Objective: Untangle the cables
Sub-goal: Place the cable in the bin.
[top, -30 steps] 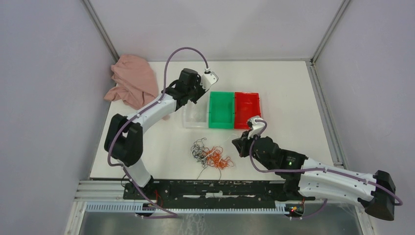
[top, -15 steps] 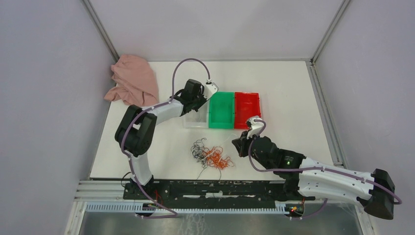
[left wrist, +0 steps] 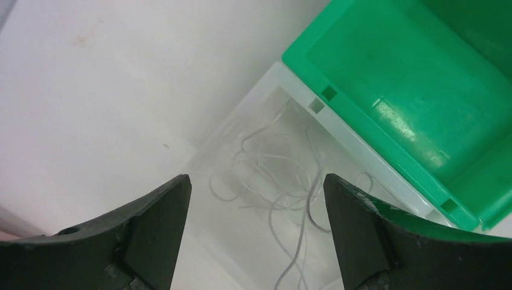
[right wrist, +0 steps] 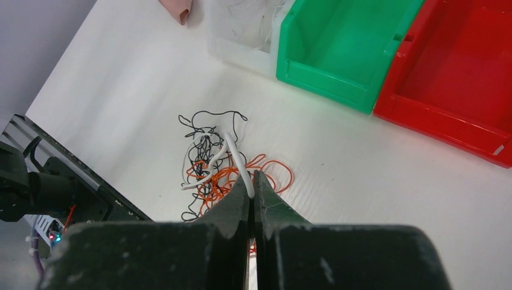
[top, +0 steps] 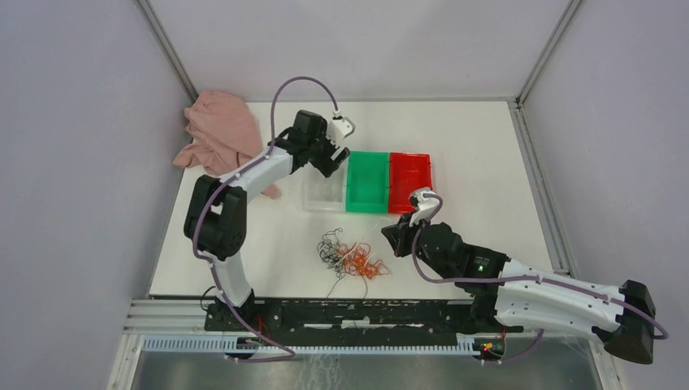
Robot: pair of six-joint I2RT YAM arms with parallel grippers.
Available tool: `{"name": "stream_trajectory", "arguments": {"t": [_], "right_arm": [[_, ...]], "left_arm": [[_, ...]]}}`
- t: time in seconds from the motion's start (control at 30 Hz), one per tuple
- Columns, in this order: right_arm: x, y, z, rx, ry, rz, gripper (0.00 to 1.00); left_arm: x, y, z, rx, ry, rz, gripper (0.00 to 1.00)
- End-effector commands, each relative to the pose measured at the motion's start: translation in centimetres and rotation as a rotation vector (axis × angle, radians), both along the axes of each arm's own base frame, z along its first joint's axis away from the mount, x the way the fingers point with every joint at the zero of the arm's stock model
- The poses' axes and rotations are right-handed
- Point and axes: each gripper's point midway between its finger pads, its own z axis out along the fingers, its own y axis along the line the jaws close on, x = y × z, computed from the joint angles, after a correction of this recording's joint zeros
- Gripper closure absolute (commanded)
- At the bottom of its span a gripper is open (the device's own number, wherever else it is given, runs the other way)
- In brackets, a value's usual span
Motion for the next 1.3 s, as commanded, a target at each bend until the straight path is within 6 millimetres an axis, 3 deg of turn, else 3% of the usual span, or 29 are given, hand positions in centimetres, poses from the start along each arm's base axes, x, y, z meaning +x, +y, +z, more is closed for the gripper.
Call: {"name": "stream_trajectory", "arguments": {"t": [0.0,0.13,0.37,0.47,0.6,0.7,0.8,0.93,1.13,1.27], "right_arm": [[0.2,1.4,3.9,0.089,-0.052,0.027,1.0],[0.1,1.6,4.3,0.09,-0.055,0.037,1.0],[0.1,2.4,5.0,0.104,-0.056,0.059,1.0],[0.2,2.8,5.7,0.109,-0.065,0.068,1.0],[0.1,3.7,6.3,0.107,-0.072,0.1,1.0],[0.1,4.6,7.0,0.114,-0.08,0.128,1.0],[0.0,5.3,7.8,0.136,-0.086,0.148,1.0],[-0.1,6.0,9.5,0.183,-0.096,0.167,1.0],[-0.7,7.3,11.6,0.236,-0.108,0.225,1.0],[-1.5,8.0,12.9,0.293,-0.113,0.278,1.0]], "left_arm": [[-0.9,-0.9,8.7,-0.133,-0.036,-0.077,0.12],[-2.3,-0.8,12.1,-0.168,-0.056,-0.152,0.11],[-5.8,-1.4,14.5,-0.201,-0.013,-0.286,0.11],[-10.2,-2.8,16.7,-0.299,0.048,-0.435,0.11],[-17.1,-3.3,18.0,-0.35,0.135,-0.619,0.11],[-21.3,-3.8,17.0,-0.355,0.2,-0.695,0.12],[-24.3,-4.6,15.6,-0.366,0.232,-0.727,0.14],[-25.9,-5.5,14.6,-0.393,0.257,-0.701,0.19],[-26.8,-6.6,13.9,-0.372,0.272,-0.689,0.26],[-25.7,-7.5,14.4,-0.392,0.212,-0.633,0.37]]}}
